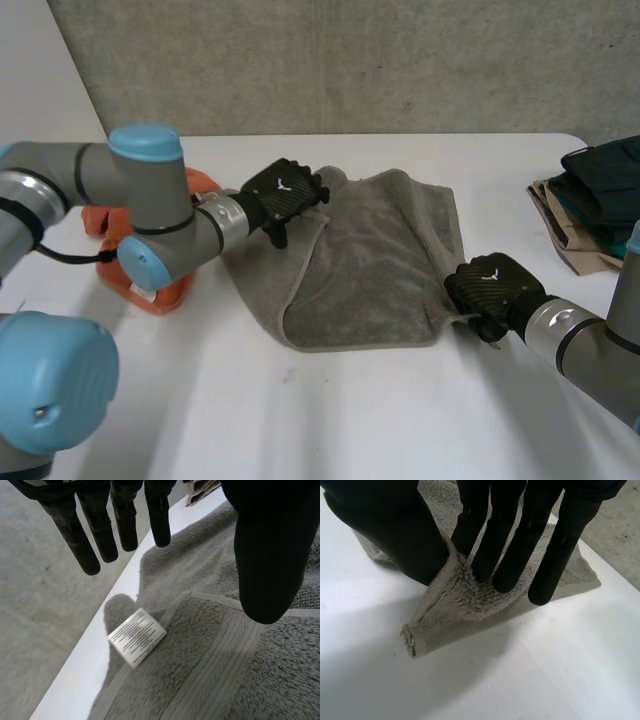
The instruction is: Fold the laundry.
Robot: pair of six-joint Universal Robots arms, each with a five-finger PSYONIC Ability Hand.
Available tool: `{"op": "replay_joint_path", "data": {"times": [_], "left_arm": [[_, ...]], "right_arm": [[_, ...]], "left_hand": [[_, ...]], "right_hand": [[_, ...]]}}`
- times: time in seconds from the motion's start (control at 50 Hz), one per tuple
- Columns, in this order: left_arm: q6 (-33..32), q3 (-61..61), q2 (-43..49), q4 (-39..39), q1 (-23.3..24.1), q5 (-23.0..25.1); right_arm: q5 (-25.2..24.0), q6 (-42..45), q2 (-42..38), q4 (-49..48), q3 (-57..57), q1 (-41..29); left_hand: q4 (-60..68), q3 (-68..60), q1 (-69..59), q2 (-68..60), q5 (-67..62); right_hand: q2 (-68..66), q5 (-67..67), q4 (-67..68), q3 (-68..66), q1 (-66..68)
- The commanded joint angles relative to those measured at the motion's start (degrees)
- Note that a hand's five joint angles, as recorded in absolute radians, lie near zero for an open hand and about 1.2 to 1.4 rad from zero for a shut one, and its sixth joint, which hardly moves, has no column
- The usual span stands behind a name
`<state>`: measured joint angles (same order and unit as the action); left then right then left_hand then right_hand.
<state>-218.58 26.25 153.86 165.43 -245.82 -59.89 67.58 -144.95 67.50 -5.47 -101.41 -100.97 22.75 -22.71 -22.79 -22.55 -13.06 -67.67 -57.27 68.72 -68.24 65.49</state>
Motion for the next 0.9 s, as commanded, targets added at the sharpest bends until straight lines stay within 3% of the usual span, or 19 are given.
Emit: {"op": "replay_joint_path", "data": {"times": [0.02, 0.1, 0.2, 0.26, 0.28, 0.34, 0.42, 0.52, 0.54, 0.62, 0.64, 0.76, 0.9], "left_arm": [[-0.79, -4.45, 5.57, 1.91, 0.87, 3.99], [-2.90, -5.68, 7.86, 2.09, 0.26, 4.08], [-4.66, -6.82, 9.53, 2.17, -0.36, 3.99], [-4.93, -6.83, 9.71, 2.96, -0.45, 3.55], [-5.01, -6.57, 9.45, 4.27, -0.45, 2.86], [-5.19, -4.99, 8.75, 8.48, -0.27, -0.30], [-5.37, -1.39, 6.73, 14.89, -0.36, -3.82], [-4.14, 5.03, 2.42, 19.31, -0.45, -4.71], [-3.09, 7.48, 0.76, 20.18, -0.45, -4.36], [0.95, 11.01, -1.28, 19.67, -0.36, -1.82], [1.48, 10.93, -1.10, 19.14, -0.18, -1.29], [-2.18, 6.99, 2.31, 11.07, 0.34, -1.11], [-8.18, 0.74, 6.36, 3.76, 0.26, -0.58]], "right_arm": [[-0.43, -0.07, 0.26, -0.60, -0.72, 1.04], [-1.04, 0.02, 0.35, -0.60, -0.81, 1.39], [-1.31, -0.07, 0.35, -0.60, -0.89, 1.57], [-1.48, -0.07, 0.35, -0.60, -0.81, 1.83], [-1.57, -0.07, 0.35, -0.51, -0.81, 1.92], [-1.75, 0.02, 0.26, -0.33, -0.81, 2.10], [-1.83, -0.07, 0.35, -0.33, -0.72, 2.53], [-1.83, -0.07, 0.62, -0.07, -0.37, 2.71], [-1.83, -0.07, 0.88, 0.28, -0.19, 2.71], [-2.01, -0.07, 1.14, 0.81, -0.19, 2.97], [-2.18, -0.07, 1.14, 0.81, -0.19, 2.98], [-2.45, -0.07, 1.14, 0.98, -0.54, 2.80], [-2.62, -0.24, 1.14, 0.81, -0.54, 2.80]], "left_hand": [[3.94, -3.99, -3.90, -4.14, -3.64], [4.78, -4.83, -4.74, -4.98, -4.48], [14.69, -14.74, -14.65, -14.89, -14.39], [32.15, -32.20, -32.11, -32.35, -31.85], [43.86, -43.91, -43.82, -44.06, -43.56], [57.23, -57.27, -57.19, -57.42, -56.92], [57.25, -57.29, -57.21, -57.45, -56.94], [57.25, -57.29, -57.21, -57.45, -56.94], [52.60, -52.65, -52.56, -52.80, -52.30], [-3.11, 3.07, 3.15, 2.92, 3.42], [-10.12, 10.07, 10.16, 9.92, 10.42], [-12.75, 12.71, 12.79, 12.55, 13.06], [-6.16, 6.12, 6.21, 5.97, 6.47]], "right_hand": [[-12.33, -12.73, 11.28, -11.76, 14.51], [-12.33, -12.73, 11.28, -11.76, 14.51], [-12.33, -12.73, 11.28, -11.76, 14.51], [-12.33, -12.73, 11.28, -11.76, 14.51], [-12.33, -12.73, 11.28, -11.76, 14.51], [-12.33, -12.73, 11.28, -11.76, 14.51], [-12.33, -12.73, 11.28, -11.76, 14.51], [-12.33, -12.73, 11.28, -11.76, 14.51], [-12.33, -12.73, 11.28, -11.76, 14.51], [-12.33, -12.73, 11.28, -11.76, 14.51], [-12.33, -12.73, 11.28, -11.76, 14.51], [-12.33, -12.73, 11.28, -11.76, 14.51], [-12.33, -12.73, 11.28, -11.76, 14.51]]}}
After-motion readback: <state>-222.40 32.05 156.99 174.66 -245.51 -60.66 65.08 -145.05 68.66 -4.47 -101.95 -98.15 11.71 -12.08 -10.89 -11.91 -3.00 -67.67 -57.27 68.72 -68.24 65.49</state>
